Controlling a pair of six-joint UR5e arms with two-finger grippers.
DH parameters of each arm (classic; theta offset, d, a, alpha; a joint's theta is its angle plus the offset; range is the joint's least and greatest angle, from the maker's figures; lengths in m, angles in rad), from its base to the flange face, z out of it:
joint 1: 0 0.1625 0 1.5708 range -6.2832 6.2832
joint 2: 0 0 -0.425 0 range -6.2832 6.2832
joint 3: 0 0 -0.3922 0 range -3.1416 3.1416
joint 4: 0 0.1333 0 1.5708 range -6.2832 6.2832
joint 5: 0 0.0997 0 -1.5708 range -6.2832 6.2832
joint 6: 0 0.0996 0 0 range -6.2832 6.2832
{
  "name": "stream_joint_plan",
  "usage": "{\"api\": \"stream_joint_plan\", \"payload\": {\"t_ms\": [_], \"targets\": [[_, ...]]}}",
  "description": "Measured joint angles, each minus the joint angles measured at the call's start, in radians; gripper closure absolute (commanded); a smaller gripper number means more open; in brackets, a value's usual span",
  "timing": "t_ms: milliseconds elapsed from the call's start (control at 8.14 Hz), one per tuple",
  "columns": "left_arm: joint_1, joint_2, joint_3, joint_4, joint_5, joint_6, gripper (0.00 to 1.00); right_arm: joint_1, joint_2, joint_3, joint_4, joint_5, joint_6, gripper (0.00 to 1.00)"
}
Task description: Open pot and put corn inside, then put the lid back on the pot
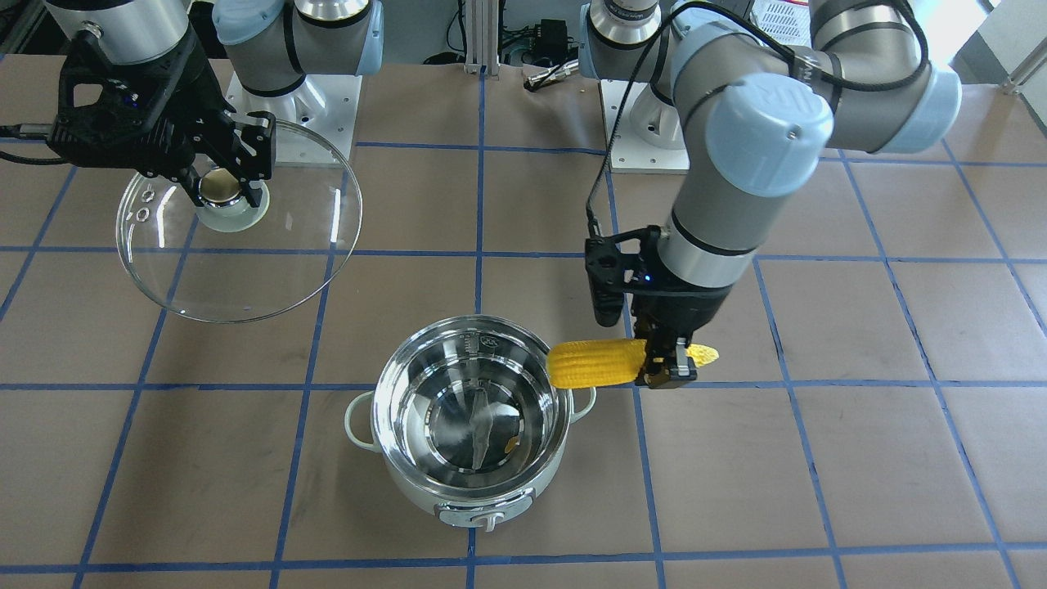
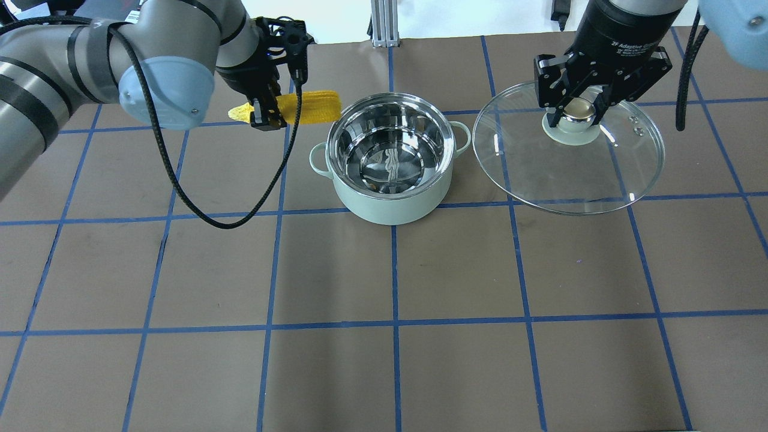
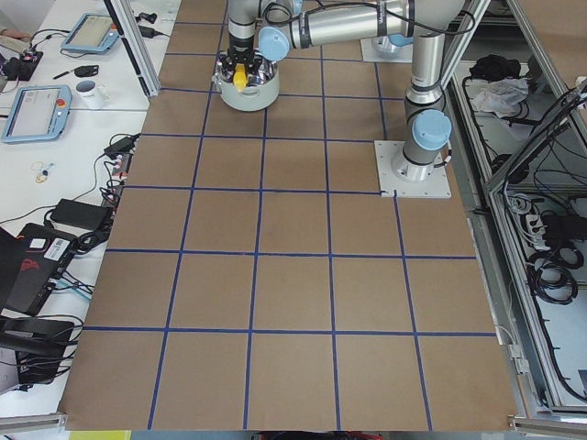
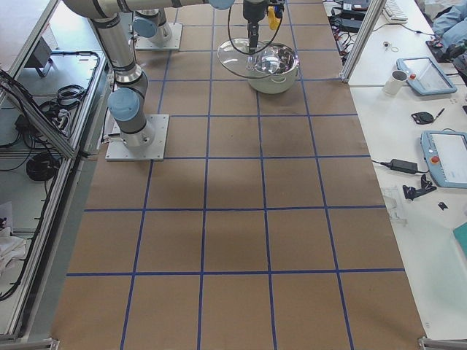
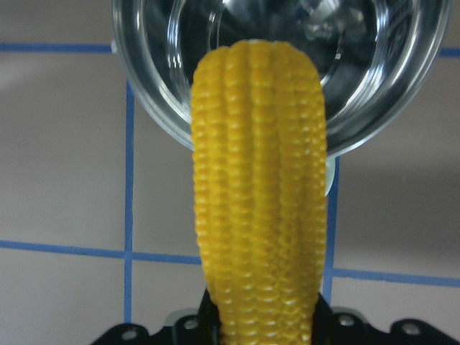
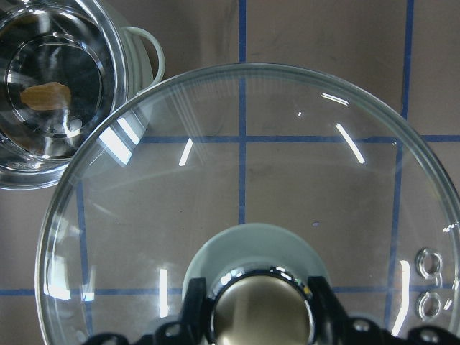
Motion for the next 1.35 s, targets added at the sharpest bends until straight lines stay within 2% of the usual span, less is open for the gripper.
{"api": "stream_joint_plan", "payload": {"t_ms": [246, 491, 982, 1105, 1228, 1351], "targets": [[-0.089, -0.005, 0.0, 0.014, -0.024, -0.119, 1.0, 0.0, 0.0, 0.0, 0.0, 0.001, -0.002, 0.75], [-0.122, -0.038, 0.0, 0.058, -0.051, -0.188, 1.0, 0.0, 0.0, -0.001, 0.0, 0.002, -0.003, 0.75], [-0.182, -0.168, 0.0, 0.277, -0.092, -0.31, 1.0, -0.001, 0.0, -0.001, 0.0, -0.001, -0.006, 0.75], [-0.19, -0.187, 0.0, 0.302, -0.093, -0.323, 0.78, -0.001, 0.0, -0.001, 0.0, -0.003, -0.007, 0.74], [-0.194, -0.196, 0.0, 0.313, -0.09, -0.338, 0.05, -0.001, 0.0, -0.001, 0.0, -0.003, -0.008, 0.74], [-0.195, -0.199, -0.001, 0.318, -0.086, -0.36, 0.0, -0.001, 0.001, -0.002, -0.001, -0.002, -0.008, 0.74]]}}
